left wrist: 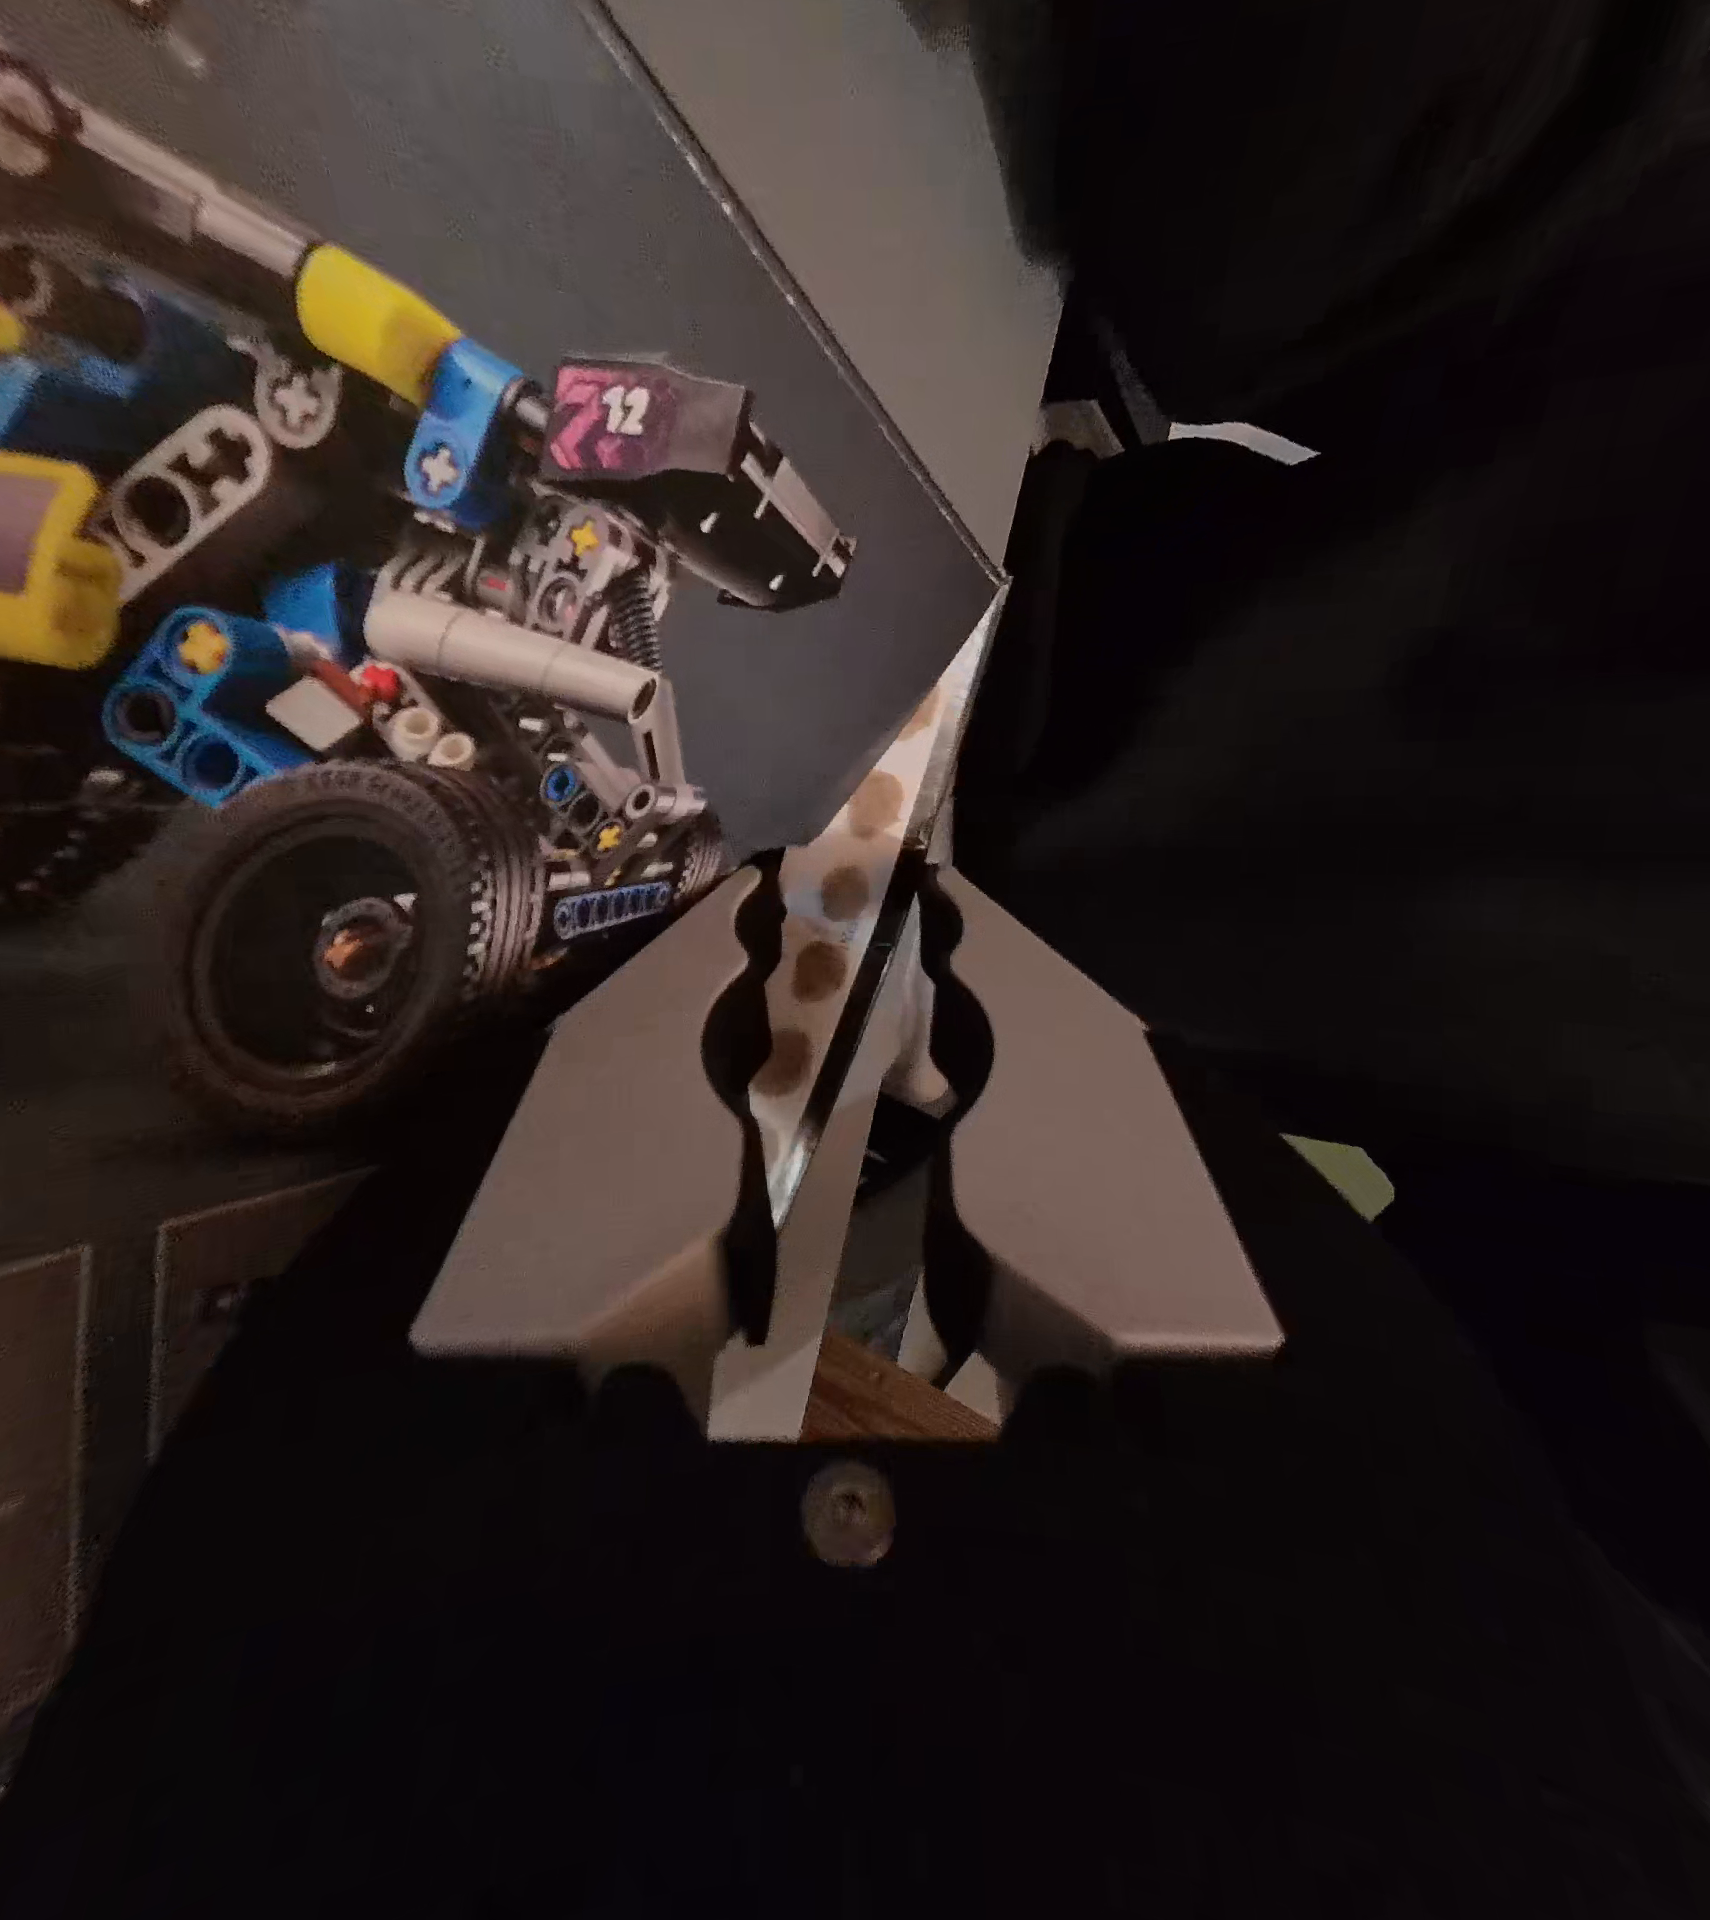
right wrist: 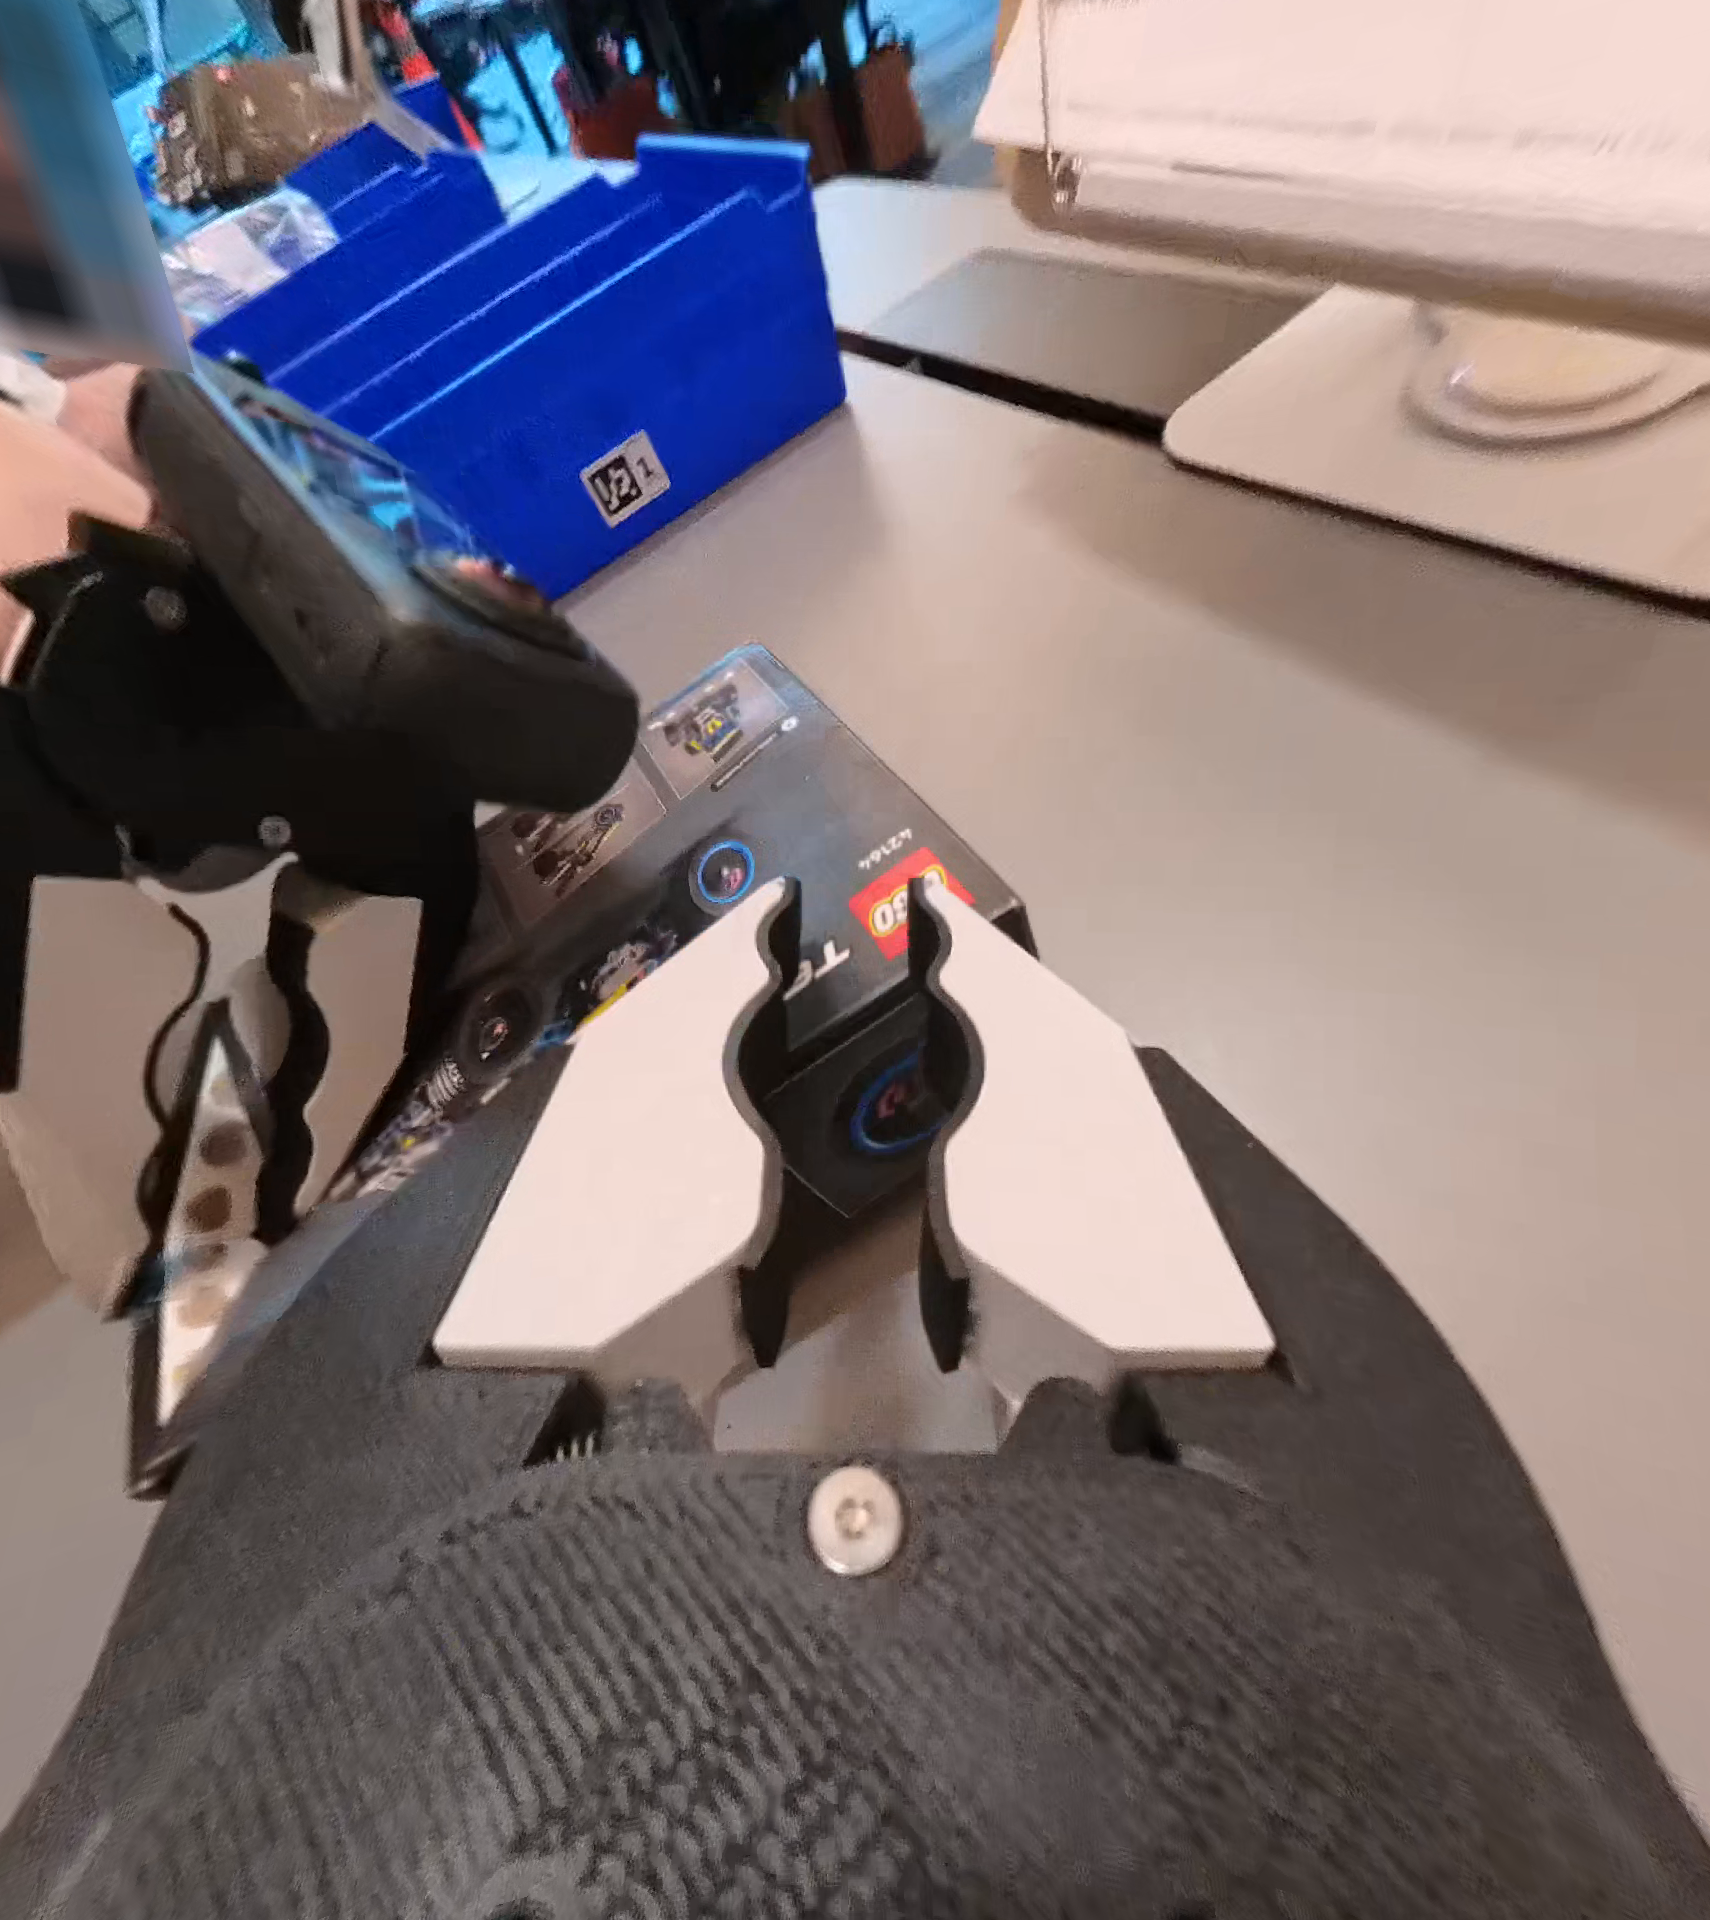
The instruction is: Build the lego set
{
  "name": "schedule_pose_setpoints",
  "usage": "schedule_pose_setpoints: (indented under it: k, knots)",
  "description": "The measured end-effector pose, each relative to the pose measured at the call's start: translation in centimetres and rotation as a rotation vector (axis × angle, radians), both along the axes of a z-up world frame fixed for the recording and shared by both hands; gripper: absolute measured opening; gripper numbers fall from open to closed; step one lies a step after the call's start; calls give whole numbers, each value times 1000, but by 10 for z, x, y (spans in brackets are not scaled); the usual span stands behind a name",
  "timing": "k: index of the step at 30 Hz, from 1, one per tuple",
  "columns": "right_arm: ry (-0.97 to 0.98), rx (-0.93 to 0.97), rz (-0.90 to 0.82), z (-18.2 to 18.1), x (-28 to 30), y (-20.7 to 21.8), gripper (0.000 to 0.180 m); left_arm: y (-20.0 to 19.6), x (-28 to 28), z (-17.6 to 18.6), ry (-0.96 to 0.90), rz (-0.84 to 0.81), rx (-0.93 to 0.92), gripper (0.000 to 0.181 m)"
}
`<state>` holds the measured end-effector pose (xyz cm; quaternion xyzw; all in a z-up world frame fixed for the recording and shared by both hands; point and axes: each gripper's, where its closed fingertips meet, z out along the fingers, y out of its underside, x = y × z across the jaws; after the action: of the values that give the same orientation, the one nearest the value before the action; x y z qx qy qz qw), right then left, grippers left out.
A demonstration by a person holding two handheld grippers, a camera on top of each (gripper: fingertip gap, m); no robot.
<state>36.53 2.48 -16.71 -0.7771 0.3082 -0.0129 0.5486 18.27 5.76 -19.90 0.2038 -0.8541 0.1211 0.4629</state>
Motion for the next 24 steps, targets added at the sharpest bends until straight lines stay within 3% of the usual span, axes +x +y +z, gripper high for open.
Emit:
schedule_pose_setpoints:
  k: [4,9,12,13,16,20,24]
  knots:
    - [90,-159,41,-5,10,-3,17,-1,0,-2,-12,-10,17,25]
    - [104,-410,-38,-22,22,-27,97,-1,-1,-2,-27,-10,-1,25]
    - [230,-370,78,-36,0,-4,85,-1,-1,-3,-45,-17,-6,25]
    - [228,-422,45,-45,5,-6,116,-1,-2,-3,-52,-26,-12,25]
    - [253,-473,30,-54,10,-8,137,1,-2,-5,-94,-81,-43,24]
    - [320,-397,66,-62,3,-2,137,10,-4,-5,-74,-143,-52,22]
    - [395,-231,93,-58,-12,7,102,9,-4,-5,-48,-150,-30,22]
